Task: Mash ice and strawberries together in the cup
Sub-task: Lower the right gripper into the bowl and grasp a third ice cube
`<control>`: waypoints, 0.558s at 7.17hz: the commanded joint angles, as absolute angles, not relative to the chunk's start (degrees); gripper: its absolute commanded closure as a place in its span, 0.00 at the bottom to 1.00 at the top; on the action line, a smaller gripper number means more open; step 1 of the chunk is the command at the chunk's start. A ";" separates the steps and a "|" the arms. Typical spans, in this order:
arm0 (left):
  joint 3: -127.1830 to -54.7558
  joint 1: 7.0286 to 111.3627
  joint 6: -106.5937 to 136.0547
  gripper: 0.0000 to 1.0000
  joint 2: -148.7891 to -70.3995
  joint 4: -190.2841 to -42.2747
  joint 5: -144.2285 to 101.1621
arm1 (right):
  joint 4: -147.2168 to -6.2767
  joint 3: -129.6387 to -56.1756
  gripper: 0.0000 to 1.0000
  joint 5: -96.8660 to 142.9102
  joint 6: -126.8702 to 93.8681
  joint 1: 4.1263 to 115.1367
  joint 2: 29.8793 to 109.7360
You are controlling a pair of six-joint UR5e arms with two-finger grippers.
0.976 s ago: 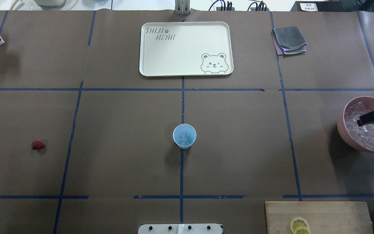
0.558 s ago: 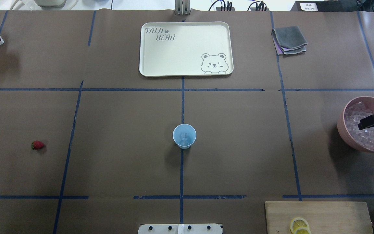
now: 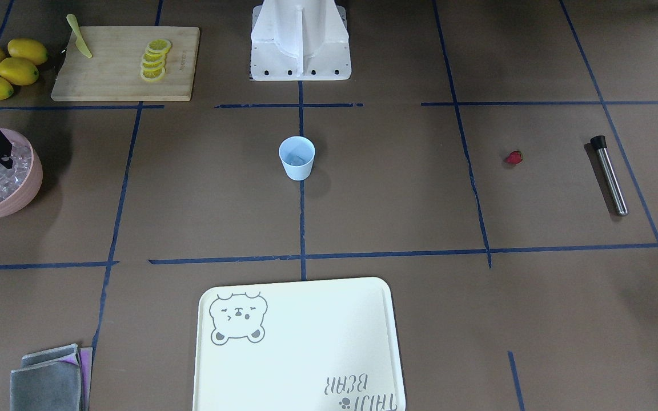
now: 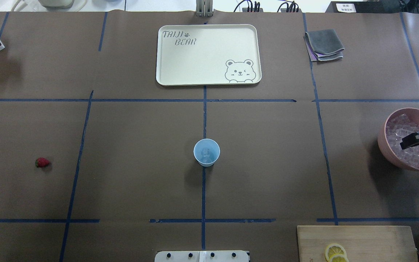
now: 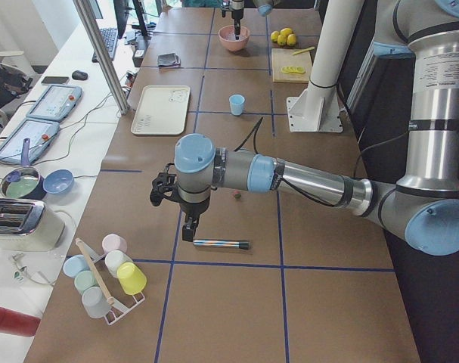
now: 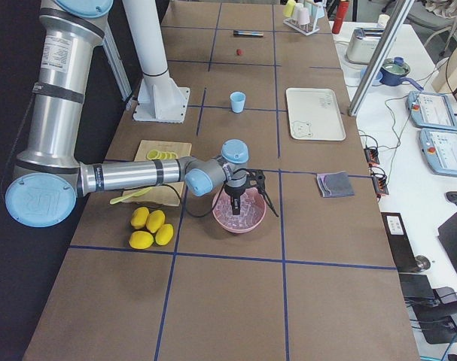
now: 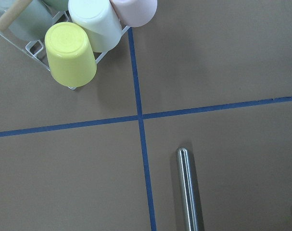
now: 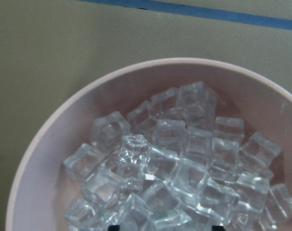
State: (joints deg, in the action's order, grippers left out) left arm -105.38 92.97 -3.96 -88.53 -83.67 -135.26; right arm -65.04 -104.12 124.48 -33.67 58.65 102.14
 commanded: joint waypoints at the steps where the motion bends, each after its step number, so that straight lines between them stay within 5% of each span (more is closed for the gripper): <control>1: -105.38 92.90 -3.96 0.00 -88.59 -83.67 -135.26 | -65.04 -103.89 0.30 124.45 -33.66 58.53 102.22; 4: -105.38 92.99 -3.96 0.00 -88.86 -83.58 -135.18 | -65.04 -103.97 0.42 124.98 -33.66 58.54 102.04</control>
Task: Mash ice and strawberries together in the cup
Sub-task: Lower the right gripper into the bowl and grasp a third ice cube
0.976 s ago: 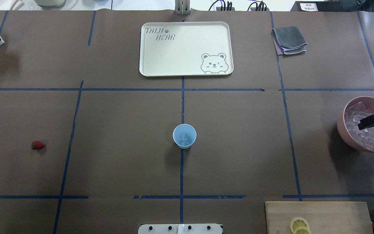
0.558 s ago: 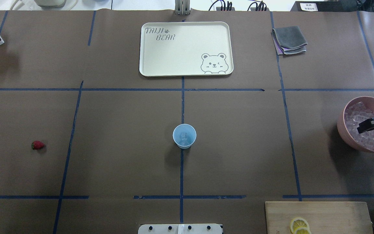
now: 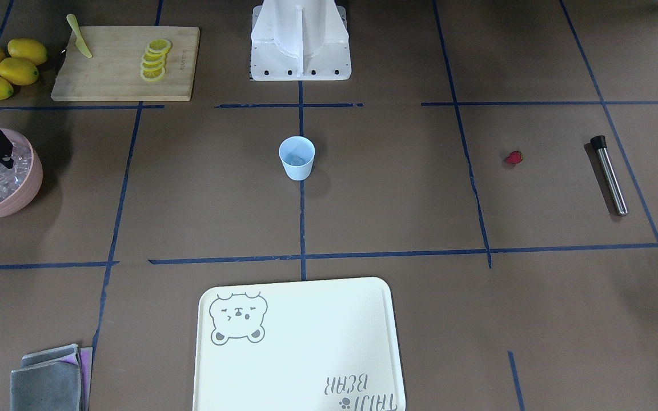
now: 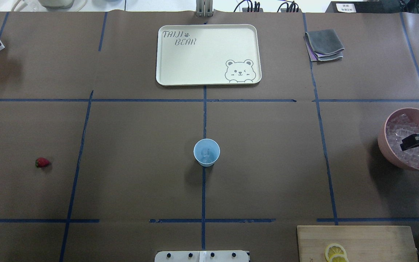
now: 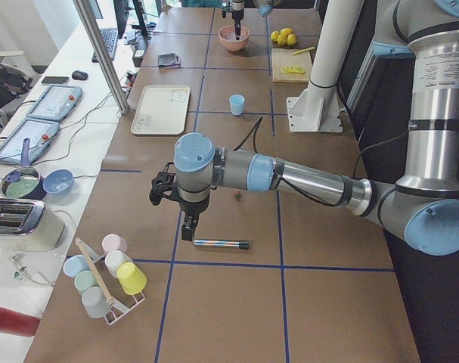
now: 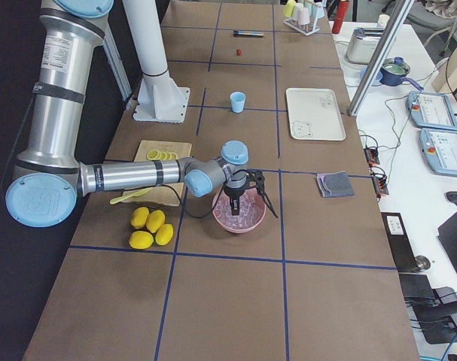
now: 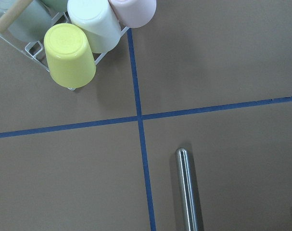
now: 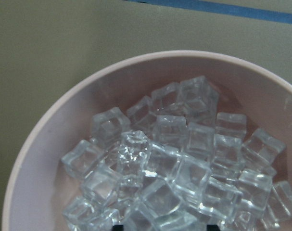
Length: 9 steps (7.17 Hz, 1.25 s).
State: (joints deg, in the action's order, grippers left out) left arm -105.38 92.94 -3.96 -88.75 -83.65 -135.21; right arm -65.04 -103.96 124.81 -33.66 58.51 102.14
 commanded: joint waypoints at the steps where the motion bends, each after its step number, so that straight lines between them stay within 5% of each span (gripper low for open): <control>1: -105.38 92.90 -3.96 0.00 -88.94 -83.58 -135.26 | -65.04 -104.06 0.52 124.98 -33.66 58.54 102.04; 3: -105.38 92.90 -3.96 0.00 -89.03 -83.58 -135.18 | -64.95 -104.59 0.88 124.98 -33.58 58.71 102.22; 6: -105.38 92.90 -3.96 0.00 -89.03 -83.58 -135.18 | -65.21 -106.59 0.97 125.33 -33.57 59.15 102.39; 9: -105.38 92.99 -3.96 0.00 -89.03 -83.58 -135.26 | -79.67 -118.87 0.97 125.25 -33.66 60.38 100.21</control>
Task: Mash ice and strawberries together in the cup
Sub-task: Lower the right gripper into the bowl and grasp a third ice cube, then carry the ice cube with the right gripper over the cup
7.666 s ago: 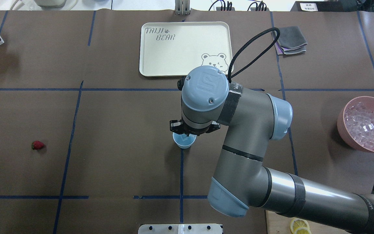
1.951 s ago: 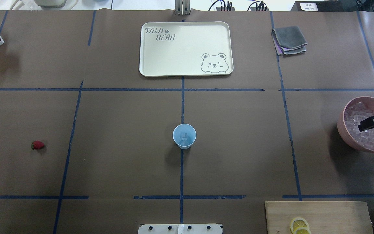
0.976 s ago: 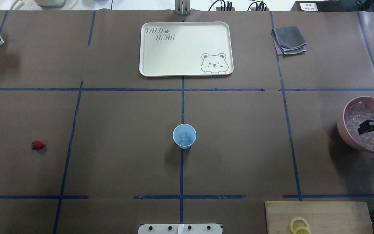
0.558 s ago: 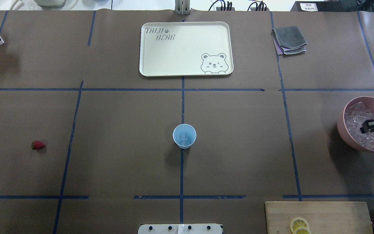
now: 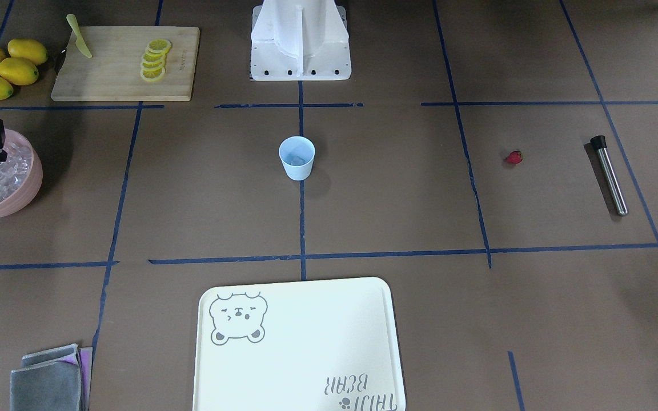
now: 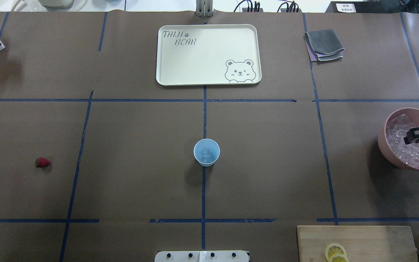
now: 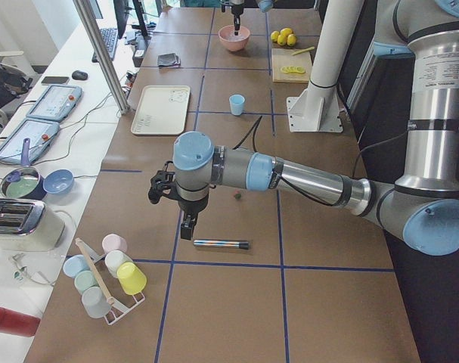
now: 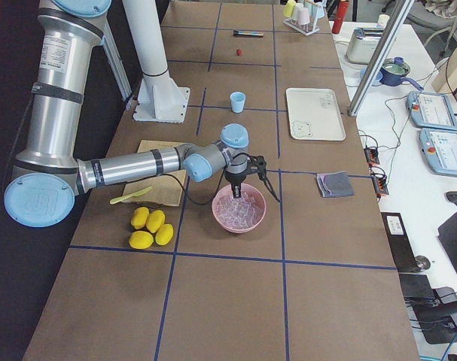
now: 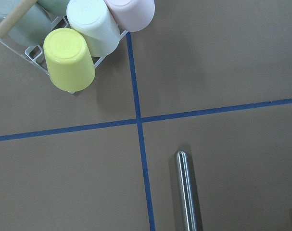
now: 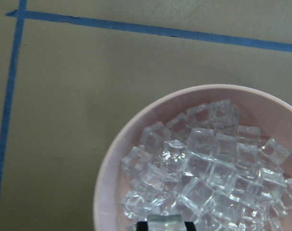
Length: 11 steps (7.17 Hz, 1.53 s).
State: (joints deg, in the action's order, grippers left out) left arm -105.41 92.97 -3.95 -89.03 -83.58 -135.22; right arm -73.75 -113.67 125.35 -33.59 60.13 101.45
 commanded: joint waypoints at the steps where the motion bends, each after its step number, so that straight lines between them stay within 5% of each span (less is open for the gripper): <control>1: -105.38 92.99 -3.96 0.00 -89.03 -83.58 -135.26 | -83.20 -119.79 0.98 125.24 -34.27 60.38 95.84; 6: -104.77 92.90 -3.96 0.00 -88.68 -83.58 -135.18 | -107.36 -118.83 1.00 118.42 -51.00 42.51 63.87; 11: -104.50 92.90 -3.96 0.00 -88.59 -83.67 -134.83 | -107.67 -99.09 1.00 105.39 -69.42 27.44 41.34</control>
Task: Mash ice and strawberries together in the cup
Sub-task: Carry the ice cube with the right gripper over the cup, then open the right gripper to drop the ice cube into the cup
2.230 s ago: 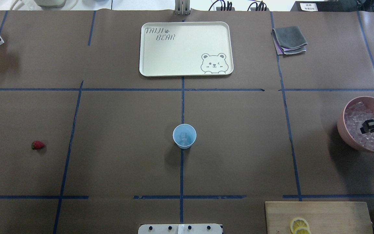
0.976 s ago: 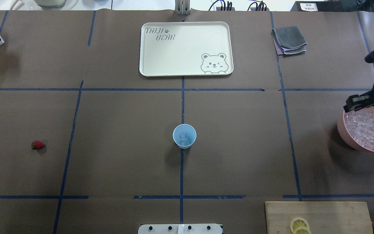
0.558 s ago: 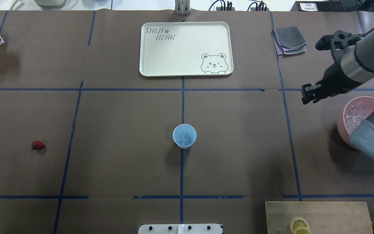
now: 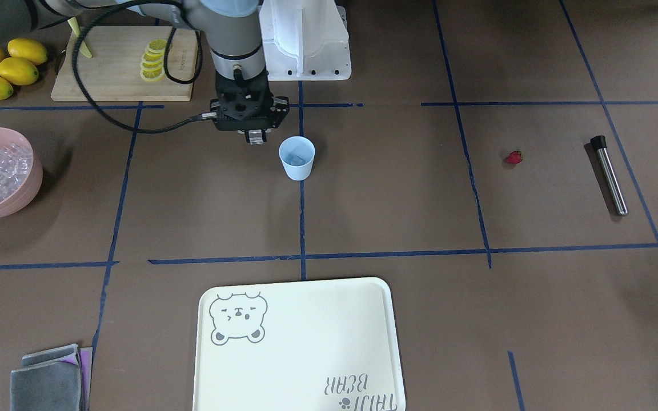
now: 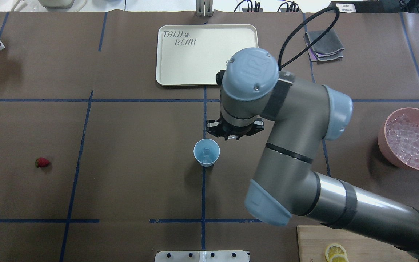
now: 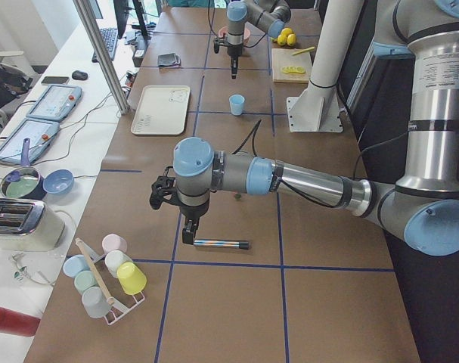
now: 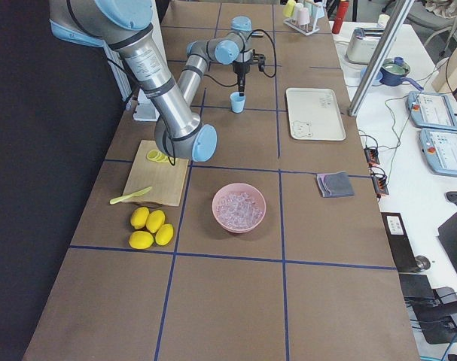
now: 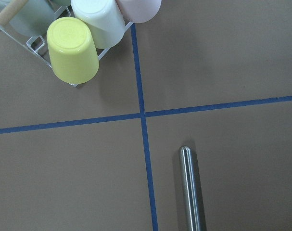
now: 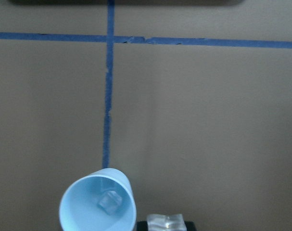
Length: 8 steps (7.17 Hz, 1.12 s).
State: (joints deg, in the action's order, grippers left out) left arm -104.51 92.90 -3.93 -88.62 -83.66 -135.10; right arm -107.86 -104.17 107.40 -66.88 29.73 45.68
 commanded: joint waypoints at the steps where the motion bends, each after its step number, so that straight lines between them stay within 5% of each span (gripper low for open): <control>1: -104.50 92.90 -3.96 0.00 -88.59 -83.67 -134.82 | -107.58 -97.05 1.00 104.95 -70.22 26.73 40.26; 5: -104.41 92.90 -3.96 0.00 -88.86 -83.67 -134.74 | -107.58 -94.22 0.96 104.94 -70.40 26.10 38.85; 8: -104.41 92.90 -3.96 0.00 -89.03 -83.58 -134.74 | -107.58 -94.31 0.40 105.20 -70.58 26.10 39.20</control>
State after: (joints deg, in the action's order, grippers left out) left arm -104.42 92.90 -3.96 -88.98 -83.65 -134.74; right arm -107.52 -94.25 105.10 -70.52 26.11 39.02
